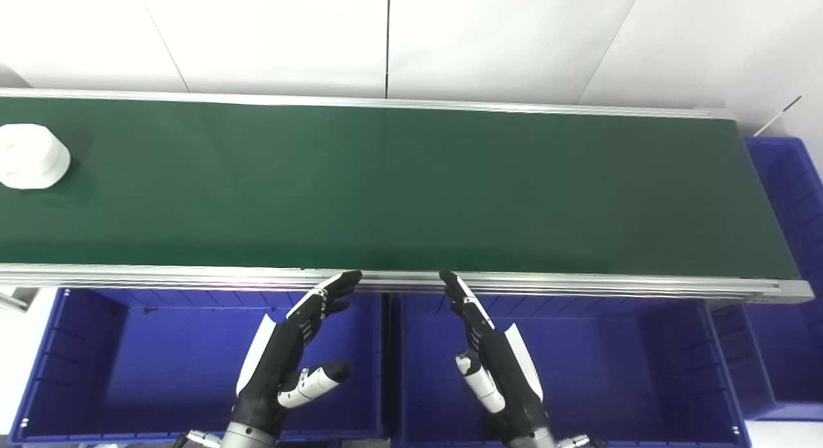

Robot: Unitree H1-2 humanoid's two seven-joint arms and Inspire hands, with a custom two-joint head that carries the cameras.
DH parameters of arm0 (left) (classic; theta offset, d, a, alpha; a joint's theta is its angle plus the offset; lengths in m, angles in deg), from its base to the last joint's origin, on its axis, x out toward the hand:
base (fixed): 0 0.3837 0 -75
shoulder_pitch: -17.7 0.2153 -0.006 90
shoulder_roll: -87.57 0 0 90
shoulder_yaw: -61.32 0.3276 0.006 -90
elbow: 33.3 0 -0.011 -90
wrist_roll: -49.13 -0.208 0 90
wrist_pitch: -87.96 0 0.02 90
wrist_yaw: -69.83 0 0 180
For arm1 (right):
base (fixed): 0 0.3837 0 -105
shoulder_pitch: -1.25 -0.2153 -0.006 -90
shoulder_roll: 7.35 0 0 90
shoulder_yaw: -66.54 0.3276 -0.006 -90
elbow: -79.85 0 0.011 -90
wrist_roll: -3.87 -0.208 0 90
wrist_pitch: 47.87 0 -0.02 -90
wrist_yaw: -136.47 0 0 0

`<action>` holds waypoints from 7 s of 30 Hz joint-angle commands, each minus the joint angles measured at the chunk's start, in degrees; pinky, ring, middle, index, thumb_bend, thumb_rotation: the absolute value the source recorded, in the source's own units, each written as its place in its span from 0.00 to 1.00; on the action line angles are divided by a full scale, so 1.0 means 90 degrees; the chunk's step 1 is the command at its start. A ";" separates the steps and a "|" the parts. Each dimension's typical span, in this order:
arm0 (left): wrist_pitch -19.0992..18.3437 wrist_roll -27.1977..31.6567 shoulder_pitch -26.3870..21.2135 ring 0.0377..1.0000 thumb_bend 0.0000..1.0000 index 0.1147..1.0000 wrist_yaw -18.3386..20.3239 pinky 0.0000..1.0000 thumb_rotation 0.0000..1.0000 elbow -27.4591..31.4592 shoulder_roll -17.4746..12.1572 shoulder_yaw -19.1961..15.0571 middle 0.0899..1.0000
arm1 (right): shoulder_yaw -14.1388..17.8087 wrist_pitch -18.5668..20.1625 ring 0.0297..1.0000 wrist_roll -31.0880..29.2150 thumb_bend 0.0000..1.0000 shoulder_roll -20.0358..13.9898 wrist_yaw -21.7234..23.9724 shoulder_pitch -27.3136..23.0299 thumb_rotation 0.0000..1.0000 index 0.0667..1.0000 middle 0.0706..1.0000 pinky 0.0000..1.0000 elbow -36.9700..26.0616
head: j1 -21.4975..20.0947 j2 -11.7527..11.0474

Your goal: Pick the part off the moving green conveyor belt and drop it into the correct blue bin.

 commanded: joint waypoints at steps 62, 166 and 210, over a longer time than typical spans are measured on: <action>0.0305 0.0076 0.0018 0.88 0.83 0.81 -0.0027 0.86 0.78 0.0004 0.0028 0.0049 0.86 | 0.0060 -0.0118 0.97 -0.0212 0.93 0.0004 0.0082 0.0076 1.00 0.95 0.98 0.97 -0.0108 | 0.0058 -0.0059; -0.0089 -0.4769 -0.6058 0.78 1.00 0.76 0.1030 0.75 0.24 -0.1732 -0.2341 -0.0367 0.78 | 0.0529 -0.1468 0.95 -0.0948 0.93 -0.0069 0.0783 -0.0679 1.00 0.95 0.97 0.94 0.1682 | 0.2052 -0.2066; 0.0809 -0.4212 -0.6222 0.45 0.52 0.42 -0.2069 0.39 0.00 -0.5237 -0.1345 0.0463 0.44 | 0.0420 -0.1313 0.92 -0.0941 0.92 0.0023 0.0783 -0.0617 1.00 0.95 0.95 0.92 0.1525 | 0.1902 -0.1965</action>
